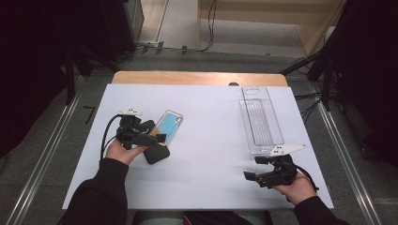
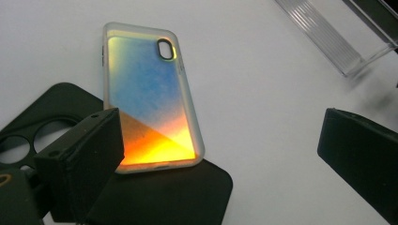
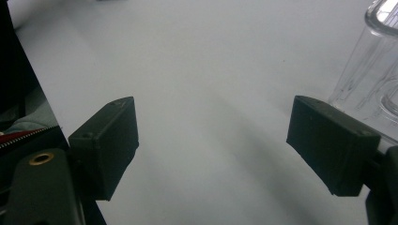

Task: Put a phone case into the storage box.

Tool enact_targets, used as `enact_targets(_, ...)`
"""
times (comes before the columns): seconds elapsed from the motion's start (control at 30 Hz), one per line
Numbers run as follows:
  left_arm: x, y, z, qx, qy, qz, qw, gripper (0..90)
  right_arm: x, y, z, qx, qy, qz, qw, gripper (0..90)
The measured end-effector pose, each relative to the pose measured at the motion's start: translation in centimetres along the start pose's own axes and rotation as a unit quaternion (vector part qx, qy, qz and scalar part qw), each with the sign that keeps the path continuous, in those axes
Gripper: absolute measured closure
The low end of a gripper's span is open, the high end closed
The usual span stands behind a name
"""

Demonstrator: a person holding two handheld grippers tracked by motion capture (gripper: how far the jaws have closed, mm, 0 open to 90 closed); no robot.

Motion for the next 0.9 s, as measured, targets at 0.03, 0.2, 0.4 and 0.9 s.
enact_targets(0.03,0.1,-0.1,0.1,0.000,-0.001,0.005,1.0000,3.7,0.0,0.0,0.0,0.001,0.002,0.000,1.0000,15.2)
enact_targets(0.2,0.4,-0.7,0.9,-0.013,0.000,0.020,0.9997,4.6,0.1,-0.2,0.1,0.000,0.001,0.002,1.0000,15.1)
enact_targets(0.4,0.8,-1.0,1.9,-0.022,0.016,-0.003,0.9996,4.7,0.1,-0.1,0.1,0.000,0.001,0.000,1.0000,15.1)
enact_targets(0.9,1.8,-2.9,3.1,0.001,0.005,0.019,0.9998,5.5,0.0,-0.1,0.1,-0.001,0.002,-0.003,1.0000,15.1)
Point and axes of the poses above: each handheld gripper's, and its own axes: y roughly backward along the jaws, z roughly out of its top, x roughly to its left, the point moved 6 cm from there along -y, roughly forward along the jaws, and after that the axes turned 4 degrees about -x, right-handed, at the moved point
